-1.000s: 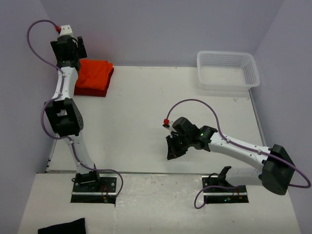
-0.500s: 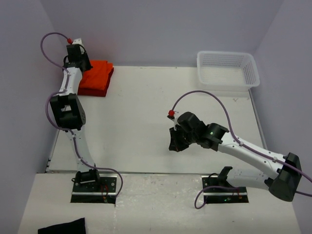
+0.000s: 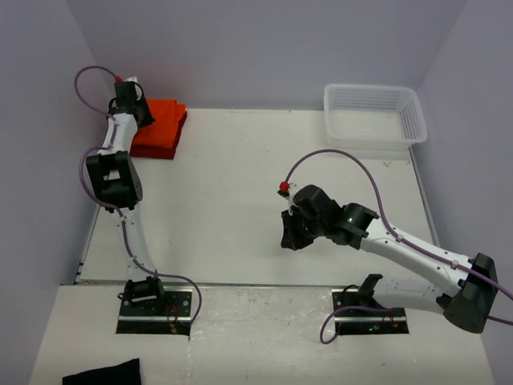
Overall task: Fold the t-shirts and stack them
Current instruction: Put the neatly folded tshirt into the corner of the board with the left arm
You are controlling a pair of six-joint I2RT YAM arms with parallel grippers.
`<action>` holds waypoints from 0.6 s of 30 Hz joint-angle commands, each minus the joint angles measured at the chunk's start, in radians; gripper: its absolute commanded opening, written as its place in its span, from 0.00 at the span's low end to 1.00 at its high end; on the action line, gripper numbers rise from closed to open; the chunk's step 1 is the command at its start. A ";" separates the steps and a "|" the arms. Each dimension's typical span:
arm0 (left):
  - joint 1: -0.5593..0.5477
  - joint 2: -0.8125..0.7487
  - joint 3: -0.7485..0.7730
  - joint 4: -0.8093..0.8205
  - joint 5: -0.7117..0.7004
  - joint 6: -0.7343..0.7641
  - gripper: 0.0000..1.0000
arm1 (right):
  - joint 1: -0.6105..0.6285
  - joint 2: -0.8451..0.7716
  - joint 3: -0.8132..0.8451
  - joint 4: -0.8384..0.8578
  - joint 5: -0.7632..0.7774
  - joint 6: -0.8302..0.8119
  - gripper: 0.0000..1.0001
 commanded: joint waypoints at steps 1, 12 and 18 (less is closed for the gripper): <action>0.027 0.003 0.022 0.031 -0.014 -0.009 0.00 | 0.003 -0.017 0.000 -0.004 0.022 -0.012 0.00; 0.078 0.054 0.062 0.042 -0.082 0.014 0.00 | 0.002 -0.035 -0.006 -0.027 0.012 0.004 0.00; 0.090 0.092 0.122 0.061 -0.162 0.029 0.00 | 0.000 -0.036 -0.017 -0.030 0.020 0.011 0.00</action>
